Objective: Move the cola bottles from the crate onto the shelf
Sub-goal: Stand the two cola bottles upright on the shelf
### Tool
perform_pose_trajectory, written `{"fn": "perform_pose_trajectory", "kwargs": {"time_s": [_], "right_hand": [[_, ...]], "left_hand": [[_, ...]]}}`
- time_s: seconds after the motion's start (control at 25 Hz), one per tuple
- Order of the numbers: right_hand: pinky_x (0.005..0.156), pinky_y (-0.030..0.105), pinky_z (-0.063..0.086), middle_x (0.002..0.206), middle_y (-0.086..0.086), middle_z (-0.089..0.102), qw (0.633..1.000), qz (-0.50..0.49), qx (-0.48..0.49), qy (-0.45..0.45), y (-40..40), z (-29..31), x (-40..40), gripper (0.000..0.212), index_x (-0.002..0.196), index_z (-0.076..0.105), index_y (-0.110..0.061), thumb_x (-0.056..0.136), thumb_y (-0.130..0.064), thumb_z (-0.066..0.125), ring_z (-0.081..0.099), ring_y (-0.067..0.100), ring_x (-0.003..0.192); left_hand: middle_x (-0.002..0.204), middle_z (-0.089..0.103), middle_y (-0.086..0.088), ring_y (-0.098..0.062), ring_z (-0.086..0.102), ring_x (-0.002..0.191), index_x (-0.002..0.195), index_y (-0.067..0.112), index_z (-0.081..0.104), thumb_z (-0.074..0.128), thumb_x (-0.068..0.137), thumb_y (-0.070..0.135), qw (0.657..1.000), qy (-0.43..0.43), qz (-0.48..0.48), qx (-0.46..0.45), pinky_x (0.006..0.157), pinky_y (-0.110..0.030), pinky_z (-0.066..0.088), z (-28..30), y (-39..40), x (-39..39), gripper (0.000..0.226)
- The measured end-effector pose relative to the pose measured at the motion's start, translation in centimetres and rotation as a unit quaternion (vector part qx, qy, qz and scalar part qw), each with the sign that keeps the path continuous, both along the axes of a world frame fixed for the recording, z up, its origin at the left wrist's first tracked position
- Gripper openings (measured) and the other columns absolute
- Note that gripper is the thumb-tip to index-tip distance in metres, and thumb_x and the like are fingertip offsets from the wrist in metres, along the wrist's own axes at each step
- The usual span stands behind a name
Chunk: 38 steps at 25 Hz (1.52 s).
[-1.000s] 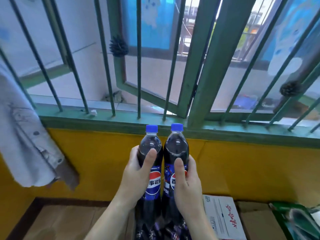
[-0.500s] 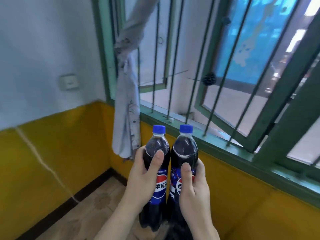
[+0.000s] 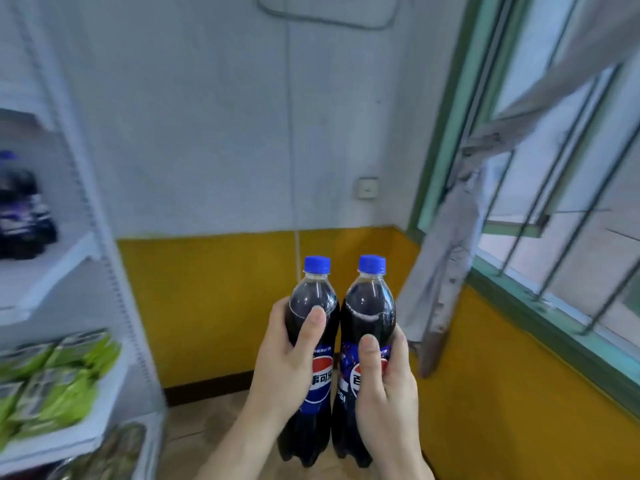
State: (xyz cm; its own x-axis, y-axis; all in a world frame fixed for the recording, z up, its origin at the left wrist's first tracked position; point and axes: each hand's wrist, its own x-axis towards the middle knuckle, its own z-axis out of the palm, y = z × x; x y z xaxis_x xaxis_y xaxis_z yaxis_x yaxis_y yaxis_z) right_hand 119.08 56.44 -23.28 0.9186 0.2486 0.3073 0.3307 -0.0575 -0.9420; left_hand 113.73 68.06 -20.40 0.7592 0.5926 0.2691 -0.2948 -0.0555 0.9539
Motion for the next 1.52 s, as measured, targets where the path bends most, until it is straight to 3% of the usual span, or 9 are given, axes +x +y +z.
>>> {"fn": "perform_pose_trajectory", "kwargs": {"time_s": [0.2,0.4,0.56,0.68,0.88,1.08,1.2,1.32,1.52], "right_hand": [[0.086,0.017,0.055,0.116,-0.023,0.068,0.994,0.107,0.01,-0.014,9.4,0.3,-7.1,0.07,0.144,0.045,-0.029,0.084,-0.066,0.041,0.062,-0.008,0.108],[0.083,0.009,0.051,0.113,-0.04,0.061,0.977,0.211,0.018,-0.015,17.9,0.0,-15.6,0.071,0.146,0.043,-0.031,0.084,-0.066,0.041,0.057,-0.016,0.109],[0.086,0.022,0.055,0.113,-0.042,0.06,0.961,0.275,0.01,-0.014,23.0,-0.3,-21.1,0.071,0.146,0.042,-0.031,0.085,-0.067,0.041,0.06,-0.013,0.108],[0.083,0.018,0.054,0.112,-0.035,0.064,0.948,0.317,0.006,-0.016,26.3,-0.3,-23.9,0.073,0.147,0.04,-0.032,0.083,-0.066,0.042,0.06,-0.013,0.107],[0.085,0.03,0.058,0.11,-0.034,0.066,0.932,0.362,0.012,-0.009,31.6,-0.2,-27.2,0.071,0.144,0.043,-0.031,0.082,-0.066,0.044,0.065,-0.005,0.104],[0.077,0.011,0.051,0.11,-0.041,0.061,0.915,0.403,0.029,0.001,38.5,-0.2,-28.6,0.066,0.138,0.045,-0.033,0.081,-0.064,0.044,0.063,-0.01,0.102],[0.081,0.013,0.052,0.112,-0.041,0.06,0.907,0.419,0.034,0.001,43.2,-0.2,-28.9,0.065,0.14,0.045,-0.032,0.082,-0.062,0.047,0.062,-0.011,0.104],[0.078,0.01,0.048,0.11,-0.046,0.058,0.902,0.43,0.039,-0.002,47.8,0.1,-28.5,0.064,0.139,0.042,-0.038,0.081,-0.063,0.046,0.06,-0.014,0.104],[0.078,0.006,0.046,0.109,-0.048,0.058,0.886,0.461,0.04,0.005,53.8,0.2,-28.8,0.058,0.14,0.04,-0.037,0.086,-0.054,0.05,0.06,-0.014,0.104]], "left_hand": [[0.103,0.074,0.013,-0.005,0.071,0.095,0.118,0.032,0.058,0.057,0.082,0.054,0.994,0.006,0.11,0.002,0.075,-0.02,0.055,0.6,7.7,-9.6,0.042],[0.1,0.071,0.024,0.006,0.067,0.092,0.116,0.033,0.059,0.056,0.079,0.056,0.971,0.015,0.24,0.018,0.074,-0.011,0.049,0.6,14.5,-19.8,0.044],[0.106,0.072,0.016,-0.002,0.069,0.099,0.115,0.036,0.06,0.06,0.082,0.066,0.952,0.026,0.303,0.013,0.086,-0.028,0.053,-0.2,18.7,-26.2,0.045],[0.101,0.072,0.021,0.003,0.068,0.093,0.113,0.034,0.06,0.057,0.079,0.063,0.941,0.023,0.339,0.005,0.076,-0.017,0.052,0.0,20.8,-29.7,0.044],[0.098,0.072,0.021,0.005,0.068,0.089,0.108,0.037,0.059,0.056,0.075,0.059,0.92,0.026,0.39,-0.013,0.069,-0.009,0.049,-0.2,25.2,-33.3,0.04],[0.103,0.073,0.018,-0.001,0.07,0.095,0.112,0.039,0.058,0.058,0.081,0.062,0.905,0.032,0.424,-0.014,0.08,-0.024,0.053,-0.7,31.3,-35.1,0.039],[0.104,0.073,0.017,-0.002,0.07,0.098,0.113,0.037,0.059,0.059,0.087,0.064,0.896,0.034,0.444,0.0,0.086,-0.031,0.053,-0.5,35.7,-35.5,0.038],[0.105,0.072,0.019,-0.001,0.069,0.099,0.114,0.038,0.059,0.059,0.083,0.07,0.886,0.039,0.462,0.011,0.086,-0.03,0.054,-0.3,40.0,-35.4,0.044],[0.108,0.07,0.022,0.004,0.065,0.101,0.119,0.038,0.059,0.057,0.089,0.059,0.873,0.041,0.485,0.032,0.084,-0.021,0.049,-0.2,45.4,-35.7,0.037]]}}
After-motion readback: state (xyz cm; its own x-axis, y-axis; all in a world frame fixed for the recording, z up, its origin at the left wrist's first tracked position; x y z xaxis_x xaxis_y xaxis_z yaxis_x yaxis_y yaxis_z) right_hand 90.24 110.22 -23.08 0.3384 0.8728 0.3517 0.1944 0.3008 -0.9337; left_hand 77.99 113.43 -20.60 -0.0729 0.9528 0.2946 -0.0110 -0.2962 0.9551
